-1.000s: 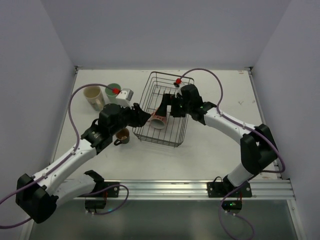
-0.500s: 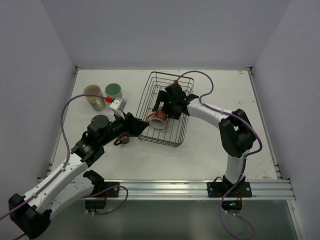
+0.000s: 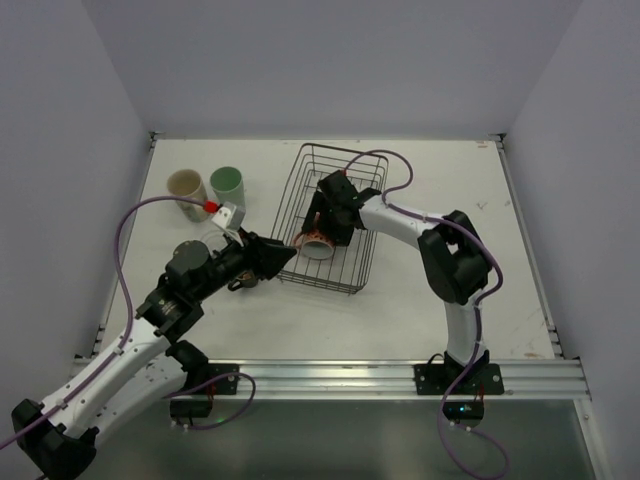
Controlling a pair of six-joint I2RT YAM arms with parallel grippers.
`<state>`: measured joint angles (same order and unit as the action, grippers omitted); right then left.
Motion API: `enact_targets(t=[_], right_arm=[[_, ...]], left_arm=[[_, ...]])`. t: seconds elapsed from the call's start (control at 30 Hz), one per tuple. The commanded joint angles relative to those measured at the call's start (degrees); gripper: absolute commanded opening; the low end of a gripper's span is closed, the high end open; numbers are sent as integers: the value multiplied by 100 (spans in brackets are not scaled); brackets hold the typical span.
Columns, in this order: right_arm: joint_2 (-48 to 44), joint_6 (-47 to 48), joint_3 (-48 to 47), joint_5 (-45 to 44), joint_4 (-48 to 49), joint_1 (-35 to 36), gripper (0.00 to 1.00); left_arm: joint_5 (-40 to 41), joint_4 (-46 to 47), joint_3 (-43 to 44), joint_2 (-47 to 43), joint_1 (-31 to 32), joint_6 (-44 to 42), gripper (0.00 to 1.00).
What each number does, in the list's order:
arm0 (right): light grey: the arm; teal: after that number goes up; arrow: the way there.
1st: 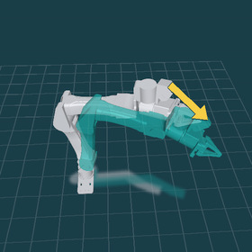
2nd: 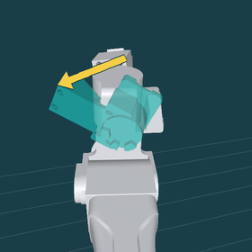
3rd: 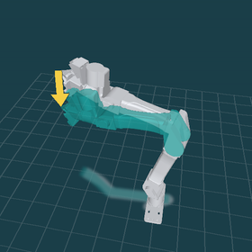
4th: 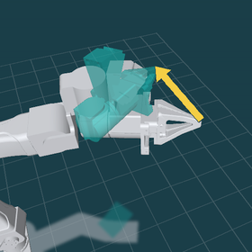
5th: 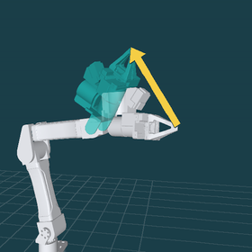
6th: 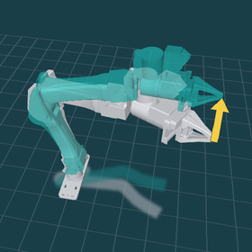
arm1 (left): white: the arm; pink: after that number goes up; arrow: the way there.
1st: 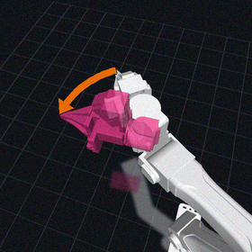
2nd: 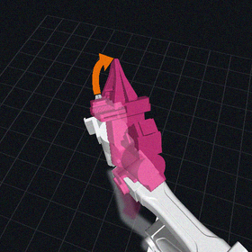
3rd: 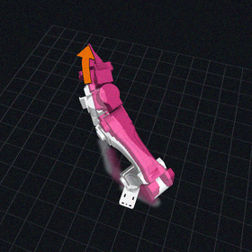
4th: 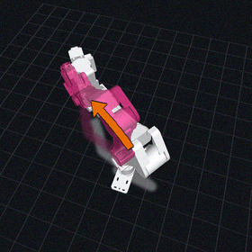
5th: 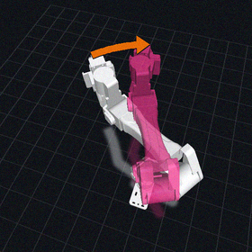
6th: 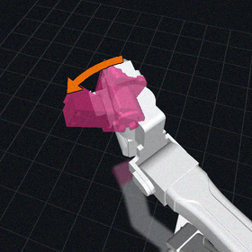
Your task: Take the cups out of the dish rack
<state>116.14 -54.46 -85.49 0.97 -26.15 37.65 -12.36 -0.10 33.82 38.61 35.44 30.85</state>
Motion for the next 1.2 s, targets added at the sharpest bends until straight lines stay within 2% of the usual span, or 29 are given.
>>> enact_targets(t=[0.0,0.13,0.2,0.43,0.77,0.93,1.17], right_arm=[[-12,-118,-126,-132,-180,-3,67],[-231,-109,-3,-132,48,-12,45],[-476,-74,182,-185,319,-3,38],[-1346,137,937,-466,1454,6,34],[-1998,348,1632,-897,2790,32,31],[-2323,173,1966,-1274,3519,76,32],[-2842,-390,2571,-1126,4337,94,31]], left_arm=[[102,282,-113,-12,33,-35,54],[129,317,-104,120,33,-35,54],[129,335,-78,190,33,-35,54],[41,423,1,445,24,44,54],[-284,721,19,849,33,351,52],[-618,1476,-165,1244,33,878,51],[-13,3163,-815,1675,33,1994,51]])
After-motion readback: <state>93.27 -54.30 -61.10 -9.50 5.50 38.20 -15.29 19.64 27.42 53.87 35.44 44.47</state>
